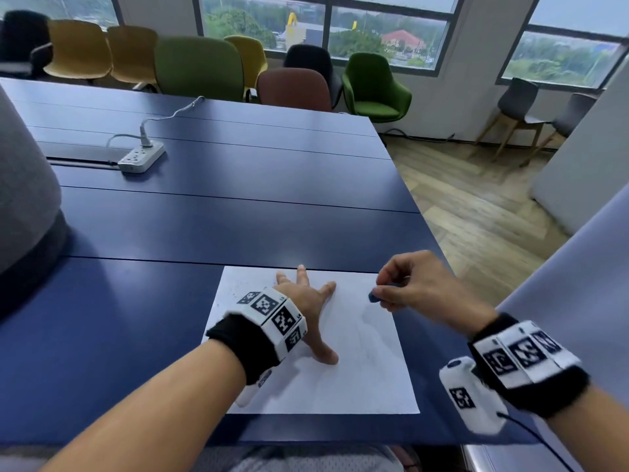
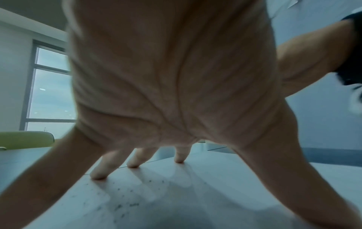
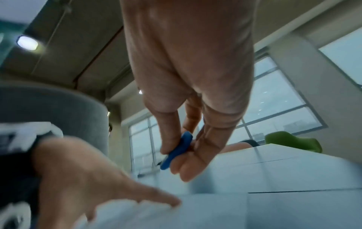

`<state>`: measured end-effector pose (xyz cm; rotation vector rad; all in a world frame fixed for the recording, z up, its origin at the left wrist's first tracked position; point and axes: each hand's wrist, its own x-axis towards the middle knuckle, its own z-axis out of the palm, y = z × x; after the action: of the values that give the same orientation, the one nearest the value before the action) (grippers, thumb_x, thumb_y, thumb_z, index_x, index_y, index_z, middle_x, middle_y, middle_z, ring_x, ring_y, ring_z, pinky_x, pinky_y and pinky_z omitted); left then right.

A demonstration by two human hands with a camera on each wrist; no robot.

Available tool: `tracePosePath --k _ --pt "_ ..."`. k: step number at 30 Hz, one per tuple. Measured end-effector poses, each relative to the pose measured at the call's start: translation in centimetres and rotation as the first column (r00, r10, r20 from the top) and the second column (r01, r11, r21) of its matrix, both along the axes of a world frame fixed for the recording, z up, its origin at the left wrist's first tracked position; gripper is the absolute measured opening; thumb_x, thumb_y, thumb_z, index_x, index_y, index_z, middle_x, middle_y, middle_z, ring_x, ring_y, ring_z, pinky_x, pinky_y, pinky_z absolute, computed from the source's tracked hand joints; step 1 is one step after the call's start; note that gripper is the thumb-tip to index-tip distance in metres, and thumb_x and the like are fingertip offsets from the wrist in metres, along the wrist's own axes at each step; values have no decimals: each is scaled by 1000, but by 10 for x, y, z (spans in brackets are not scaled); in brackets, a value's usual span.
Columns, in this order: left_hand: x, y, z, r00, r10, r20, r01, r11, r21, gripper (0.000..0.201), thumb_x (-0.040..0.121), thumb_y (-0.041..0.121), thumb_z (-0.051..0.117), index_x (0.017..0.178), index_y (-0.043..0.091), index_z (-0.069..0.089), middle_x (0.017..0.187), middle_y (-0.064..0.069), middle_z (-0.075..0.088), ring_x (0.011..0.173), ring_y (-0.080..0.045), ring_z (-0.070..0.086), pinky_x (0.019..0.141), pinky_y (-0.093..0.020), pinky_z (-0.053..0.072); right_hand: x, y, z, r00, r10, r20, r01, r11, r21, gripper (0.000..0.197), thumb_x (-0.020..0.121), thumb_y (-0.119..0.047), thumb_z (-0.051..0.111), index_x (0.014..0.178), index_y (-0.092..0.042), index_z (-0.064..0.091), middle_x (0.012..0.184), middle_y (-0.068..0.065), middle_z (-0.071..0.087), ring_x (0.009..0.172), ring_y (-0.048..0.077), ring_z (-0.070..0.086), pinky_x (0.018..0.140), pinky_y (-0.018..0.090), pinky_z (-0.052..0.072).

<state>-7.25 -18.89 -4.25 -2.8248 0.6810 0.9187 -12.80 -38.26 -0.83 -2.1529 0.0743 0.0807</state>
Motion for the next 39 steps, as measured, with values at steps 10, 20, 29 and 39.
tracePosePath --k 10,20,29,39 --pt "-2 -2 -3 999 -5 34 4 1000 6 136 58 73 77 153 42 -15 159 -17 -26 144 -54 -9 109 -60 34 64 2 -35 951 294 -95 -299 798 -524 8 82 -22 76 84 -17 70 74 -9 66 65 3 60 60 15 44" --pt "-5 -4 -2 997 -11 72 10 1000 14 135 59 73 77 153 40 -14 159 -22 -21 142 -58 -4 107 -58 35 71 2 -32 891 432 -142 -428 690 -584 13 85 -28 71 85 -16 67 83 -3 65 72 12 60 68 27 52" --pt "-11 -4 6 996 -35 87 32 999 36 131 65 71 74 155 36 -14 159 -26 -20 144 -56 -2 111 -56 28 63 7 -26 803 517 -297 -592 630 -502 9 80 -25 75 82 -17 71 78 1 68 63 11 54 60 20 45" --pt "-8 -5 3 997 -15 80 13 999 30 134 60 72 77 154 39 -13 160 -22 -20 143 -57 -2 107 -58 34 65 8 -24 828 488 -276 -559 679 -476 7 76 -20 78 80 -16 73 72 -6 65 56 2 50 57 15 41"
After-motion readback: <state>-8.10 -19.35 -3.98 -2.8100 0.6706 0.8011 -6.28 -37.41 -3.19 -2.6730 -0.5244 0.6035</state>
